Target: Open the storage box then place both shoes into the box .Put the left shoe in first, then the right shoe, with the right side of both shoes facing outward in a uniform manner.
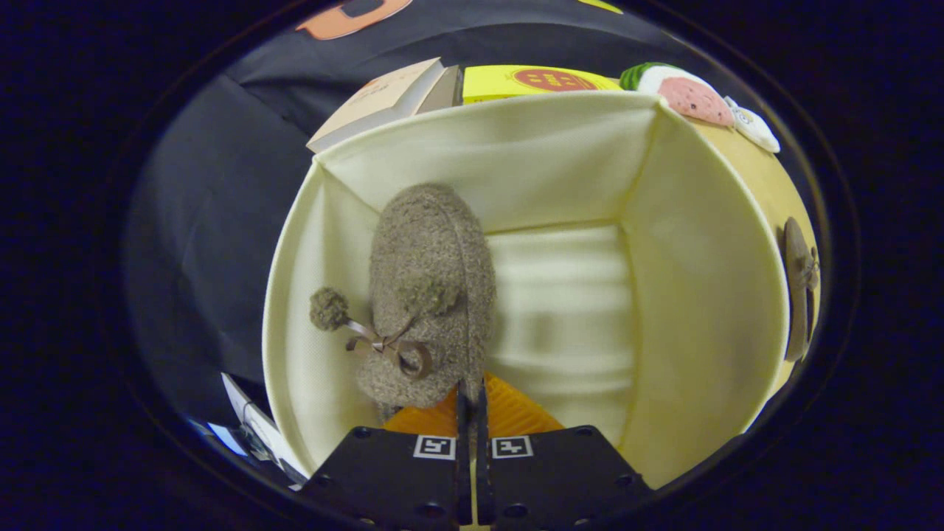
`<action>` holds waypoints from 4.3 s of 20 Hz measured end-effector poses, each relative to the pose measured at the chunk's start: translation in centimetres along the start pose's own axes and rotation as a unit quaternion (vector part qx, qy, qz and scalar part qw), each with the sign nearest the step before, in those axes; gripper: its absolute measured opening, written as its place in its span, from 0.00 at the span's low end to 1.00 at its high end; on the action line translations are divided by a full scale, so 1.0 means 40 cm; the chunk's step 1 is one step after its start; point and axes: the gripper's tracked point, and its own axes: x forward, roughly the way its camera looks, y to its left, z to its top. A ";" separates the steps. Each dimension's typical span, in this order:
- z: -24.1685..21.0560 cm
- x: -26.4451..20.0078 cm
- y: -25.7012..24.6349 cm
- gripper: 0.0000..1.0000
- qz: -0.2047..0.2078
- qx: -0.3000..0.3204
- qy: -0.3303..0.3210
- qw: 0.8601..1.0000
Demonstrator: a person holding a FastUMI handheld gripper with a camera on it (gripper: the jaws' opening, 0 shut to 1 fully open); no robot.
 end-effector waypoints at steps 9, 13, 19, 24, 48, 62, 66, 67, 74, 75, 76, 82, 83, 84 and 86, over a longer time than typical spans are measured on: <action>0.000 -0.095 0.029 0.51 0.057 -0.055 -0.024 0.997; 0.011 -0.215 0.032 0.80 0.060 -0.113 -0.057 0.990; 0.042 -0.399 -0.036 0.95 0.043 -0.125 -0.102 0.986; 0.075 -0.523 -0.231 0.95 0.001 -0.102 -0.114 0.988; -0.008 -0.376 -1.260 0.90 -0.282 -0.017 0.000 0.959; -0.017 -0.278 -1.251 0.00 -0.216 0.030 0.026 0.976; -0.024 -0.311 -1.226 0.00 -0.161 0.087 0.017 0.983; -0.023 -0.326 -1.220 0.00 -0.155 0.093 0.013 0.984; 0.004 -0.488 -1.063 0.00 -0.082 0.120 -0.040 0.989; 0.005 -0.510 -1.027 0.00 -0.072 0.117 -0.044 0.990; 0.003 -0.535 -0.990 0.00 -0.062 0.116 -0.048 0.990; 0.031 -0.635 -0.734 0.00 -0.036 0.064 -0.098 0.992; 0.036 -0.638 -0.682 0.00 -0.031 0.054 -0.103 0.993; 0.037 -0.641 -0.632 0.00 -0.026 0.041 -0.106 0.993; 0.045 -0.629 -0.530 0.00 -0.014 0.022 -0.110 0.994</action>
